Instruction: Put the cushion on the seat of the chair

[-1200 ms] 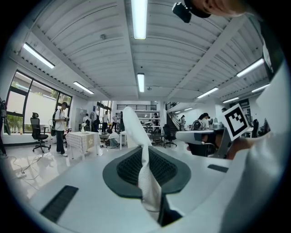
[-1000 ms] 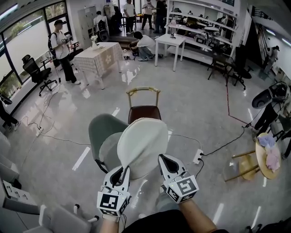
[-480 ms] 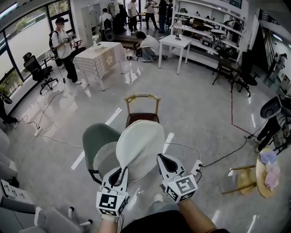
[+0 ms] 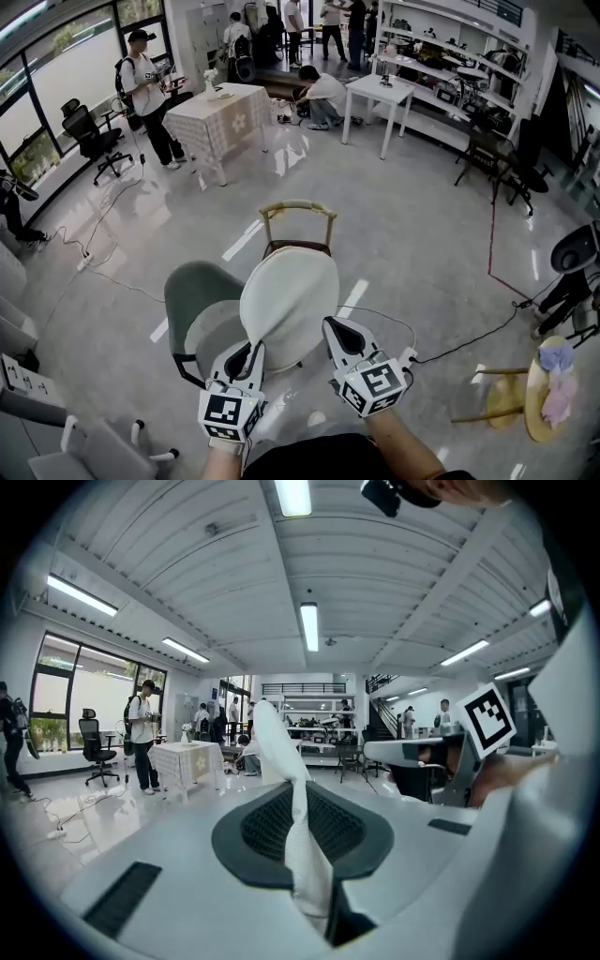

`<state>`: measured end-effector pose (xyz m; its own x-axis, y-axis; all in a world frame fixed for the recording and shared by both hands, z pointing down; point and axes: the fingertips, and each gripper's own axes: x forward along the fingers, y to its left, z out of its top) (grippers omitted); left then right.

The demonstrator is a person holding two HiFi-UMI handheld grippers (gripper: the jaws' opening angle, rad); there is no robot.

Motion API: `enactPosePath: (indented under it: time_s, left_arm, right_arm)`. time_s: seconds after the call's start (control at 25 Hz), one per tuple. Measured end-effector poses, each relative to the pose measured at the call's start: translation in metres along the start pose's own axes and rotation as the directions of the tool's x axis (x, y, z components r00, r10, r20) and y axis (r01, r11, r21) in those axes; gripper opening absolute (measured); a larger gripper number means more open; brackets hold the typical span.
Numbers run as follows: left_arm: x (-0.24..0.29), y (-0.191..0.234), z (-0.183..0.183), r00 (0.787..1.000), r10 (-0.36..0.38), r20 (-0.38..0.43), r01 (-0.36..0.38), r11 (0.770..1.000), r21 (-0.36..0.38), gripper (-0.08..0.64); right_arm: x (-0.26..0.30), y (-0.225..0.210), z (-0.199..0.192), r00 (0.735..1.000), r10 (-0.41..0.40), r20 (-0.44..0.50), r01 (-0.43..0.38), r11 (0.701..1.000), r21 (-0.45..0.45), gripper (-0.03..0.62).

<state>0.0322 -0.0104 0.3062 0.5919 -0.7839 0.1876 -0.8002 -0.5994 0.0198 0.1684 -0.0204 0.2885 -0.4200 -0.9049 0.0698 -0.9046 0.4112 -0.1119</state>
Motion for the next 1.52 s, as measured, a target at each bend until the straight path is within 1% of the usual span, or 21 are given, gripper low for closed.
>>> enactPosePath:
  time_s: [0.2, 0.28, 0.44, 0.56, 0.68, 0.8, 0.88, 1.0, 1.08, 1.28, 1.52]
  left_arm:
    - [0.017, -0.003, 0.000, 1.000, 0.018, -0.013, -0.018, 1.000, -0.022, 0.048]
    - [0.022, -0.001, 0.000, 1.000, 0.027, -0.012, -0.027, 0.999, -0.024, 0.048]
    - [0.029, 0.008, -0.004, 0.999, 0.030, -0.026, -0.031, 0.998, -0.056, 0.048]
    - [0.036, 0.018, -0.010, 0.999, 0.024, -0.037, -0.026, 0.998, -0.056, 0.048]
    - [0.038, 0.031, -0.014, 0.999, 0.017, -0.039, -0.020, 0.997, -0.075, 0.047]
    - [0.039, 0.047, -0.018, 0.999, 0.021, -0.041, -0.025, 0.995, -0.098, 0.048]
    - [0.039, 0.060, -0.023, 0.998, 0.029, -0.049, -0.034, 0.995, -0.097, 0.048]
    - [0.039, 0.079, -0.032, 0.996, 0.051, -0.067, -0.057, 0.994, -0.091, 0.048]
    - [0.039, 0.091, -0.037, 0.994, 0.072, -0.078, -0.080, 0.991, -0.105, 0.048]
    - [0.028, 0.121, -0.050, 0.987, 0.123, -0.106, -0.138, 0.980, -0.145, 0.048]
    - [0.016, 0.150, -0.080, 0.970, 0.183, -0.160, -0.211, 0.961, -0.179, 0.048]
  right_arm:
    - [0.005, -0.019, -0.008, 1.000, 0.010, -0.021, -0.010, 1.000, 0.018, 0.008]
    - [0.010, -0.024, -0.011, 0.999, 0.013, -0.035, -0.012, 1.000, 0.022, 0.008]
    - [0.024, -0.027, -0.015, 0.998, 0.012, -0.061, -0.011, 1.000, 0.017, 0.008]
    - [0.037, -0.027, -0.018, 0.997, 0.008, -0.077, -0.007, 1.000, 0.009, 0.008]
    - [0.051, -0.023, -0.021, 0.996, 0.003, -0.091, -0.003, 1.000, 0.003, 0.008]
    - [0.065, -0.016, -0.024, 0.994, 0.005, -0.109, -0.006, 1.000, -0.008, 0.008]
    - [0.075, -0.012, -0.027, 0.993, 0.008, -0.120, -0.009, 1.000, -0.007, 0.008]
    - [0.089, -0.006, -0.033, 0.990, 0.019, -0.137, -0.020, 1.000, -0.006, 0.008]
    - [0.098, -0.002, -0.036, 0.988, 0.027, -0.149, -0.028, 1.000, -0.008, 0.008]
    - [0.117, 0.014, -0.045, 0.981, 0.051, -0.187, -0.053, 0.999, -0.007, 0.008]
    - [0.134, 0.031, -0.064, 0.966, 0.085, -0.245, -0.089, 0.996, -0.006, 0.008]
